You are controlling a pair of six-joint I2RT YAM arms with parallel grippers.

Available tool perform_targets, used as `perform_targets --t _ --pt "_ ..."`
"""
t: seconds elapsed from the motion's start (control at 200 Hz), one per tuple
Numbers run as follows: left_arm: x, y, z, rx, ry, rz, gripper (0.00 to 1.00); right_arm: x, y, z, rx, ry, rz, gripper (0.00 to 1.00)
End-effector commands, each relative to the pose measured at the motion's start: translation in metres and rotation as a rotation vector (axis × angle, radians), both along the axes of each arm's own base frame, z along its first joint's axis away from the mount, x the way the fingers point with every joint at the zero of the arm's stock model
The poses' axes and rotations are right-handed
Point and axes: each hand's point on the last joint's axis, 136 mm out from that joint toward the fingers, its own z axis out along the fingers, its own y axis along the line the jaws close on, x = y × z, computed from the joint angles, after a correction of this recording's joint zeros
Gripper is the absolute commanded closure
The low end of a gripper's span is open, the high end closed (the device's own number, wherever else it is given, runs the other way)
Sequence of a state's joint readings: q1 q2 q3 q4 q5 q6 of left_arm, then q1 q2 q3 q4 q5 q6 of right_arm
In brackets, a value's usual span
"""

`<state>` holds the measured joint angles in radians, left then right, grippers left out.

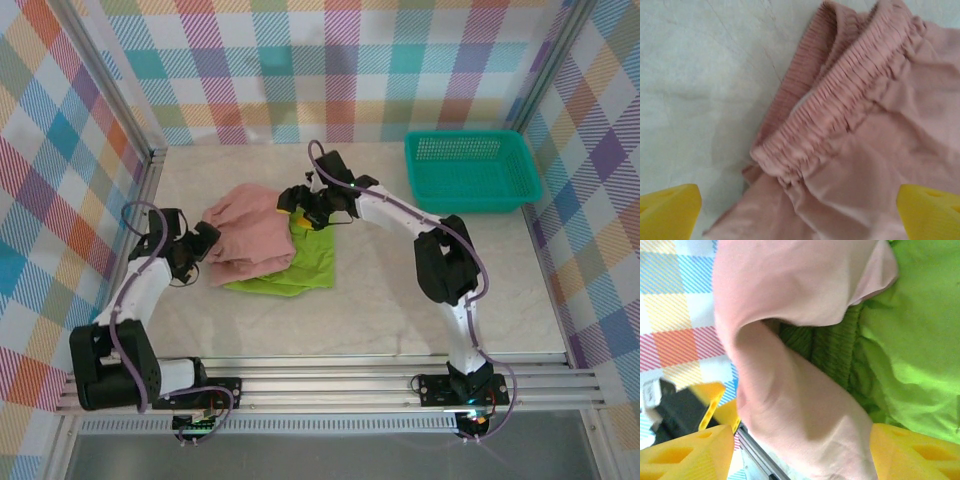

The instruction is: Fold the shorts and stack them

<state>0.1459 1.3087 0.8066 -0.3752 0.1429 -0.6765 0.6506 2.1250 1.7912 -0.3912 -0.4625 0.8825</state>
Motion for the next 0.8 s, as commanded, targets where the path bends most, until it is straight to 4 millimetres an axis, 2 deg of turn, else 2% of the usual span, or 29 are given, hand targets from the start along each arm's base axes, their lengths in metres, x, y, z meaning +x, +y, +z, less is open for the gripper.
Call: perform_targets --t 0.0,0.09,0.25,0.365,0.44,0.51,0.62,0.795 --pt "0.029 0.011 0.002 -0.001 -0.052 -0.034 0.0 -0.012 0.007 0.011 0.014 -0.042 0.084 0.27" --pt "0.045 0.017 -0.017 -0.051 -0.051 -0.04 0.0 -0.01 0.014 0.005 0.003 -0.045 0.103 0.27" --pt "0.067 0.009 -0.036 -0.142 -0.072 -0.078 0.0 -0.002 0.028 -0.006 -0.012 -0.038 0.123 0.27" --pt "0.073 0.008 -0.048 -0.157 -0.057 -0.085 0.0 -0.004 0.046 0.001 0.017 -0.067 0.157 0.29" --pt "0.076 0.006 -0.057 -0.178 -0.05 -0.097 0.01 -0.003 0.053 -0.003 -0.005 -0.07 0.17 0.29" --pt "0.076 0.005 -0.062 -0.183 -0.04 -0.095 0.02 -0.003 0.054 -0.014 -0.034 -0.029 0.169 0.3" --pt "0.076 0.006 -0.059 -0.173 -0.054 -0.093 0.02 -0.004 0.053 -0.029 -0.054 0.012 0.157 0.3" --pt "0.075 0.003 -0.065 -0.197 -0.048 -0.097 0.02 -0.003 0.062 -0.037 -0.039 0.024 0.157 0.31"
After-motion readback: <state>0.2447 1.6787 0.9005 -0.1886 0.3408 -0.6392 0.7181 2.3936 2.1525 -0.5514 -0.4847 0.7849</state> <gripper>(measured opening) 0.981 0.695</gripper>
